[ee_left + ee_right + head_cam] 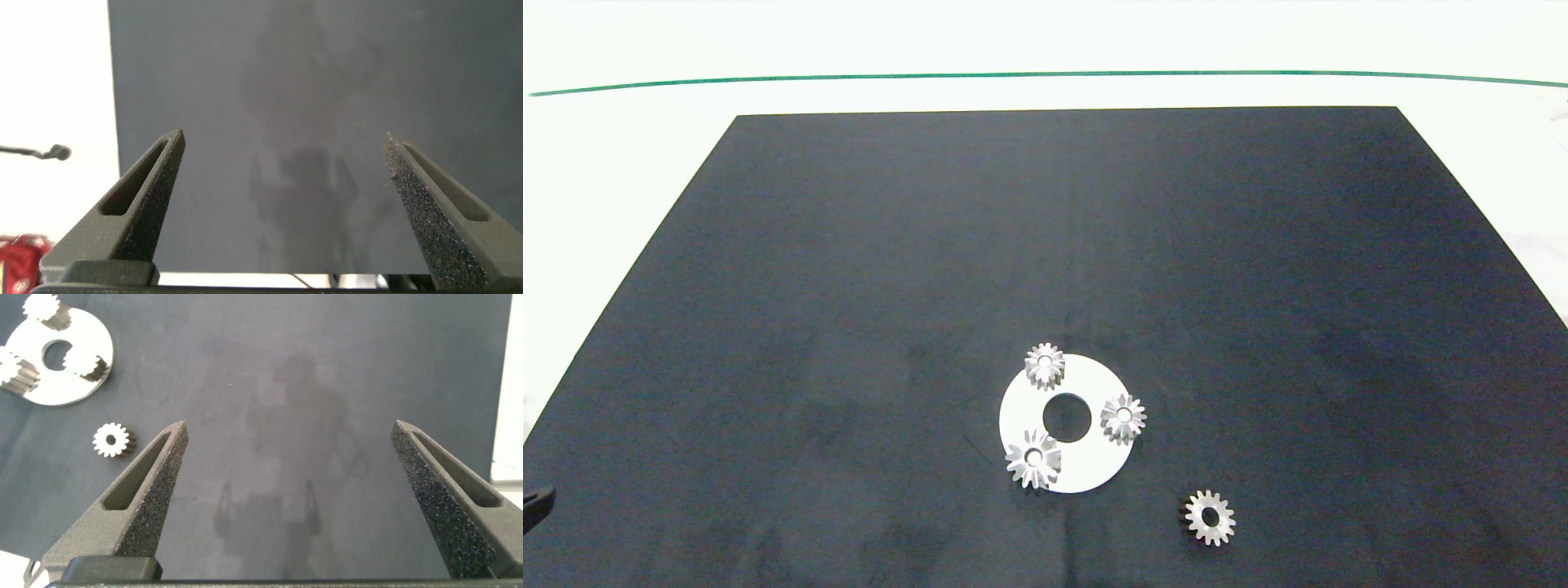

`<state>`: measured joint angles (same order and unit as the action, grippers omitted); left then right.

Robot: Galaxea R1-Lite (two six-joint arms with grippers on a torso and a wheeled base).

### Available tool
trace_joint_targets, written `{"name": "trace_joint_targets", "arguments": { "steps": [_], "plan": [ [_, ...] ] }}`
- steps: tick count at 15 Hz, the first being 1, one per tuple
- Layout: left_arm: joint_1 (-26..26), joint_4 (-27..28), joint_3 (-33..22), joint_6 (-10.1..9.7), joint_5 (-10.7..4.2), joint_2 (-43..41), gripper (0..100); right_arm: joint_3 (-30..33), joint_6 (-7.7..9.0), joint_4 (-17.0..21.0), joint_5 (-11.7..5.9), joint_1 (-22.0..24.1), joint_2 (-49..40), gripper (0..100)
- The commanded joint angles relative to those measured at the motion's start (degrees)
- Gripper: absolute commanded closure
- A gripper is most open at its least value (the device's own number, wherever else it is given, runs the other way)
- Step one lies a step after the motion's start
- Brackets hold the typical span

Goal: Remove an incorrectly installed larger gear and replace it with the correct smaller gear

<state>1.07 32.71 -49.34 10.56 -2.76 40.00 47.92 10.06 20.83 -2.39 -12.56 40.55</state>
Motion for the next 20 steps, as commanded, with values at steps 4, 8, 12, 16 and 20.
{"name": "trace_joint_targets", "arguments": {
  "steps": [4, 8, 12, 16, 20],
  "plan": [
    [-24.19, 1.13, -9.11, -4.84, -0.15, 18.27, 0, -0.2, 0.84, 3.51, -0.16, -1.59, 1.38, 0],
    [-43.35, 3.33, -11.31, -13.98, -1.29, 27.15, 0, -0.28, 0.84, 3.6, -0.16, -1.59, -0.2, 0],
    [-47.22, 2.1, -11.31, -17.15, -5.07, 29.26, 0, -1.25, 0.93, 3.51, 0.1, -1.77, -0.03, 0],
    [-49.5, -6.96, -7.27, -17.06, -9.46, 33.92, 0, -1.87, 0.93, 3.42, 0.37, -1.86, 0.41, 0],
    [-52.75, -16.89, -3.22, -17.68, -15.88, 38.05, 0, -2.92, 0.93, 3.42, 0.37, -3.88, 0.59, 0]
  ]
}}
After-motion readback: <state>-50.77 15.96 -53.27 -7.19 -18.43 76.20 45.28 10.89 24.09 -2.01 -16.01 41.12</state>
